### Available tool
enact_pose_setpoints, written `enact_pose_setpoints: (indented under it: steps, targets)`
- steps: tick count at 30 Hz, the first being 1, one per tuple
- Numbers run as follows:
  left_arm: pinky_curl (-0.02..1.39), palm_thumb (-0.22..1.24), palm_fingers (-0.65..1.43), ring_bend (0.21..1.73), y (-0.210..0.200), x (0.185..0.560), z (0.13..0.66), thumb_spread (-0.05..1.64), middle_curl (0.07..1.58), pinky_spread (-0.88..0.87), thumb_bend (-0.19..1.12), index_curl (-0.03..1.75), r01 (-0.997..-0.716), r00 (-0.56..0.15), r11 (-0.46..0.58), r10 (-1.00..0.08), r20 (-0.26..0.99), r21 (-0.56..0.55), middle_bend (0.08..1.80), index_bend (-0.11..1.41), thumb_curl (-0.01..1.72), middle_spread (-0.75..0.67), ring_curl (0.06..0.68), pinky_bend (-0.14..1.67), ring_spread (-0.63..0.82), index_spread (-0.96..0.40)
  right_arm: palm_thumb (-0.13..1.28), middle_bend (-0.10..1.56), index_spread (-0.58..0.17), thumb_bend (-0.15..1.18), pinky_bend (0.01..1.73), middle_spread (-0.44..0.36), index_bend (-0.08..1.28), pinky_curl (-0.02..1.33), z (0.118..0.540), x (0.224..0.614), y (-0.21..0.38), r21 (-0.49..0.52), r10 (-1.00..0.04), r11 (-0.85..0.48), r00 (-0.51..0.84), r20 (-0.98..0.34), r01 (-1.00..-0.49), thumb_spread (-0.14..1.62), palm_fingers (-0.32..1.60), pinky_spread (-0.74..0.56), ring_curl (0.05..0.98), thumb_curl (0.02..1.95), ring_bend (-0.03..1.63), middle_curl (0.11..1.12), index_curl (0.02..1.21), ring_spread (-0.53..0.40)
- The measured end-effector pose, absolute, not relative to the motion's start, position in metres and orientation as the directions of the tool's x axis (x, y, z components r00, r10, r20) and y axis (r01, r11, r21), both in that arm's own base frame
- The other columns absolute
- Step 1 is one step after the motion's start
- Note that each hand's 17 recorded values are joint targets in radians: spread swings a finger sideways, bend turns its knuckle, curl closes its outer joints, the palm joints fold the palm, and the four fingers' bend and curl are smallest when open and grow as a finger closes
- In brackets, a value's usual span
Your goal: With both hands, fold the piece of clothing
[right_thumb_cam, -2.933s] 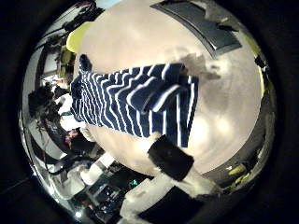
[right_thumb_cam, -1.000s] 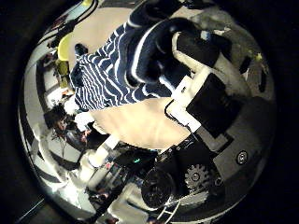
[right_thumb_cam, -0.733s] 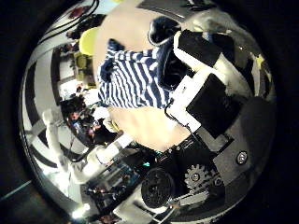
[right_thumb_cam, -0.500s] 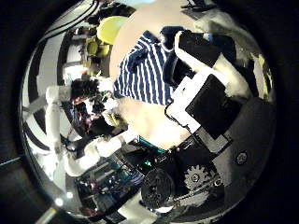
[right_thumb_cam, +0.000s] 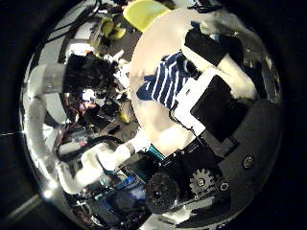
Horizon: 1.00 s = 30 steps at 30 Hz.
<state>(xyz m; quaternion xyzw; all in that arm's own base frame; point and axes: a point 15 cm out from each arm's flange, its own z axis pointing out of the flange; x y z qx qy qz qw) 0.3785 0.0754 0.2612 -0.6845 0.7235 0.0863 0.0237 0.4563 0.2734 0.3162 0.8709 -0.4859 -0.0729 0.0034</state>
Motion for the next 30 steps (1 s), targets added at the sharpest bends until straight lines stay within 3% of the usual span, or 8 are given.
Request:
enact_pose_setpoints:
  steps: [6, 8, 9, 11, 14, 18, 25, 30]
  targets:
    - [0.35, 0.56, 0.30, 0.70, 0.090, 0.361, 0.270, 1.12, 0.39, 0.04, -0.02, 0.52, -0.997, -0.014, 0.002, -0.989, -0.147, 0.081, 0.19, 0.19, 0.34, 0.07, 0.247, 0.49, 0.01, -0.07, 0.84, 1.22, -0.301, -0.05, 1.12, -0.159, 0.95, 1.06, 0.264, 0.456, 0.313, 0.107, -0.825, -0.564, 0.551, -0.124, -0.819, 1.18, 1.07, -0.21, 0.764, 0.82, 1.32, 0.84, 0.89, -0.228]
    - [0.35, 0.56, 0.30, 0.70, 0.093, 0.358, 0.270, 1.12, 0.39, 0.04, -0.02, 0.52, -0.997, -0.012, 0.000, -0.989, -0.149, 0.081, 0.19, 0.19, 0.34, 0.07, 0.247, 0.50, 0.01, -0.07, 0.76, 1.16, -0.315, -0.05, 1.09, -0.167, 0.82, 1.01, 0.255, 0.455, 0.325, 0.103, -0.813, -0.581, 0.569, -0.124, -0.807, 1.20, 0.98, -0.26, 0.740, 0.79, 1.31, 0.81, 0.87, -0.226]
    - [0.35, 0.56, 0.30, 0.70, 0.095, 0.356, 0.270, 1.12, 0.39, 0.04, -0.02, 0.52, -0.997, -0.004, -0.008, -0.989, -0.148, 0.080, 0.19, 0.19, 0.34, 0.07, 0.247, 0.50, 0.01, -0.07, 0.72, 1.09, -0.328, -0.04, 1.11, -0.173, 0.60, 0.97, 0.254, 0.455, 0.324, 0.104, -0.812, -0.582, 0.570, -0.124, -0.806, 1.21, 0.79, -0.31, 0.721, 0.77, 1.31, 0.78, 0.83, -0.241]
    - [0.35, 0.56, 0.30, 0.70, 0.098, 0.350, 0.269, 1.12, 0.39, 0.04, -0.02, 0.52, -0.996, 0.006, -0.018, -0.990, -0.144, 0.082, 0.19, 0.19, 0.34, 0.06, 0.246, 0.50, 0.01, -0.07, 0.69, 0.96, -0.341, -0.03, 1.19, -0.178, 0.39, 0.93, 0.254, 0.457, 0.317, 0.113, -0.815, -0.578, 0.565, -0.126, -0.808, 1.23, 0.60, -0.38, 0.696, 0.74, 1.31, 0.74, 0.78, -0.257]
    - [0.35, 0.56, 0.31, 0.70, 0.097, 0.343, 0.270, 1.12, 0.39, 0.04, -0.02, 0.52, -0.997, 0.007, -0.019, -0.989, -0.146, 0.081, 0.19, 0.19, 0.34, 0.06, 0.246, 0.49, 0.01, -0.07, 0.66, 0.73, -0.367, -0.02, 1.25, -0.187, 0.19, 0.90, 0.266, 0.457, 0.317, 0.091, -0.806, -0.589, 0.578, -0.127, -0.803, 1.24, 0.29, -0.38, 0.663, 0.71, 1.25, 0.67, 0.68, -0.247]
    - [0.35, 0.56, 0.31, 0.70, 0.097, 0.337, 0.271, 1.12, 0.39, 0.04, -0.02, 0.52, -0.997, 0.015, -0.027, -0.989, -0.145, 0.077, 0.19, 0.19, 0.34, 0.06, 0.246, 0.49, 0.01, -0.07, 0.64, 0.53, -0.375, -0.02, 1.11, -0.099, 0.20, 0.86, 0.294, 0.452, 0.315, 0.047, -0.776, -0.625, 0.613, -0.145, -0.780, 1.24, 0.01, -0.20, 0.570, 0.66, 1.06, 0.57, 0.58, -0.151]
    - [0.35, 0.57, 0.31, 0.69, 0.090, 0.336, 0.277, 1.12, 0.39, 0.03, -0.02, 0.52, -0.998, 0.016, -0.026, -0.990, -0.144, 0.063, 0.19, 0.19, 0.35, 0.05, 0.245, 0.50, 0.00, -0.08, 0.68, 0.40, -0.372, -0.01, 1.01, -0.028, 0.18, 0.77, 0.369, 0.440, 0.295, -0.061, -0.746, -0.624, 0.618, -0.248, -0.779, 1.23, 0.04, 0.09, 0.470, 0.61, 0.96, 0.47, 0.49, -0.021]
    - [0.35, 0.57, 0.32, 0.69, 0.081, 0.336, 0.281, 1.12, 0.39, 0.03, -0.02, 0.53, -0.998, 0.011, -0.020, -0.990, -0.138, 0.061, 0.19, 0.19, 0.35, 0.05, 0.243, 0.50, -0.01, -0.08, 0.70, 0.39, -0.372, -0.01, 0.92, -0.031, 0.19, 0.72, 0.398, 0.422, 0.259, -0.030, -0.765, -0.602, 0.587, -0.264, -0.798, 1.24, 0.06, 0.24, 0.436, 0.60, 0.91, 0.44, 0.45, 0.019]
